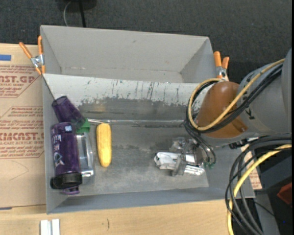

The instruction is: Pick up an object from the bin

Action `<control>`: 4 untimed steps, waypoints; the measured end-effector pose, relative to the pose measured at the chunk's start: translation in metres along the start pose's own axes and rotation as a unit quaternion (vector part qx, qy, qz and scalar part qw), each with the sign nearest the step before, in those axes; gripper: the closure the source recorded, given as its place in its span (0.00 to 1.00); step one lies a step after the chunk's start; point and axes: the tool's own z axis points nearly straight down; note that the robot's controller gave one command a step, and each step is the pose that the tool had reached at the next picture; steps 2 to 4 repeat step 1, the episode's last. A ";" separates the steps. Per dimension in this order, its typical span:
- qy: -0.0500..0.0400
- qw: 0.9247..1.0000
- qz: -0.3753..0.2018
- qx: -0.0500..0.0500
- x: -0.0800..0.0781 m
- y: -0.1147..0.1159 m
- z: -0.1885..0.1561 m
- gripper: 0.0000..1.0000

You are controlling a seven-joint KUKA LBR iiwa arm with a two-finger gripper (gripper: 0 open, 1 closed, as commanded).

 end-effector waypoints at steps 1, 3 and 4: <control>0.000 1.000 -0.018 0.000 0.015 -0.013 -0.143 1.00; 0.000 1.000 -0.018 0.000 0.015 -0.013 -0.143 1.00; 0.000 1.000 -0.018 0.000 0.015 -0.013 -0.143 1.00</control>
Offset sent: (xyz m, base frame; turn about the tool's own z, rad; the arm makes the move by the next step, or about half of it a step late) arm 0.0000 0.0000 0.0000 0.0000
